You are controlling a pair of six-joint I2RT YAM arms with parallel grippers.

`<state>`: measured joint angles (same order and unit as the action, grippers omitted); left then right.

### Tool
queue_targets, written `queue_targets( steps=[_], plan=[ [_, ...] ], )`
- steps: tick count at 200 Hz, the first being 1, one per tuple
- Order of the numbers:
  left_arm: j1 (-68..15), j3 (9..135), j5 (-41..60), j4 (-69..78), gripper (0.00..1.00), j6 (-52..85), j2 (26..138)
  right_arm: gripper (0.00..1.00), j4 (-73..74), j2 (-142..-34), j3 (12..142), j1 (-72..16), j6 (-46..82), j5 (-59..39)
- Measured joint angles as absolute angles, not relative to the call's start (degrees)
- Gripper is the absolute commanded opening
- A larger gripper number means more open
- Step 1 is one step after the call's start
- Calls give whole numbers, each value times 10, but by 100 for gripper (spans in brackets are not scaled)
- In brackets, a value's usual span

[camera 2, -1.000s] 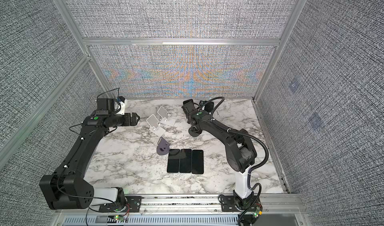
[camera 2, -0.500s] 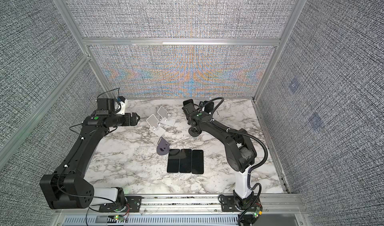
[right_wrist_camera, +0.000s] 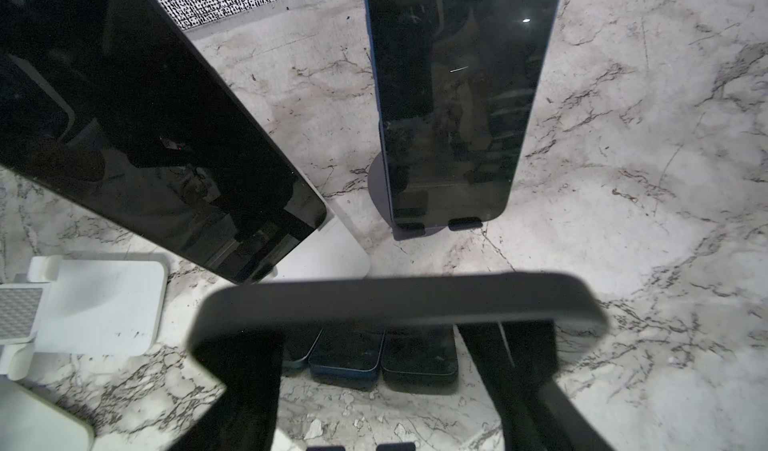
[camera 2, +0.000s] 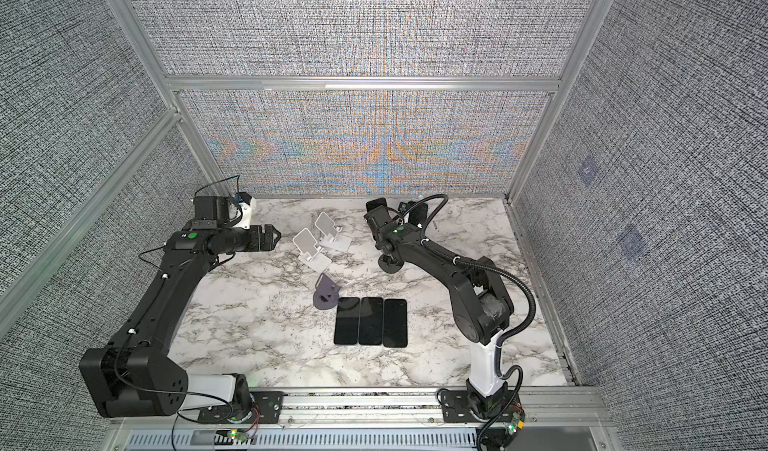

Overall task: Remove the phone from the phone stand
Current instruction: 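Close the right gripper on the black phone on the dark round stand, then lift the black phone off its stand with the right gripper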

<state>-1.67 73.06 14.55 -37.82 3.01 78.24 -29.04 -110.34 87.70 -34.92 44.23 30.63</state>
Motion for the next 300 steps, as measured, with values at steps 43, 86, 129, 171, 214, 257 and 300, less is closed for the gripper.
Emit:
queue_targets(
  steps=[43,86,129,171,214,257,300],
  plan=[
    [-17,731,150,-378,94,30,782,63,-292,-1098,873,-349,442,308],
    [-16,731,150,-378,94,30,782,62,-295,-1087,869,-349,437,310],
    [-15,731,150,-378,94,30,782,62,-297,-1082,869,-349,435,310],
    [-15,731,150,-378,94,30,782,61,-302,-1062,867,-349,431,310],
    [-15,731,150,-378,94,30,782,61,-305,-1037,850,-349,427,310],
    [-15,731,150,-378,94,30,781,60,-307,-999,822,-349,423,305],
    [-15,731,150,-379,94,30,779,60,-323,-938,784,-350,421,289]
  ],
)
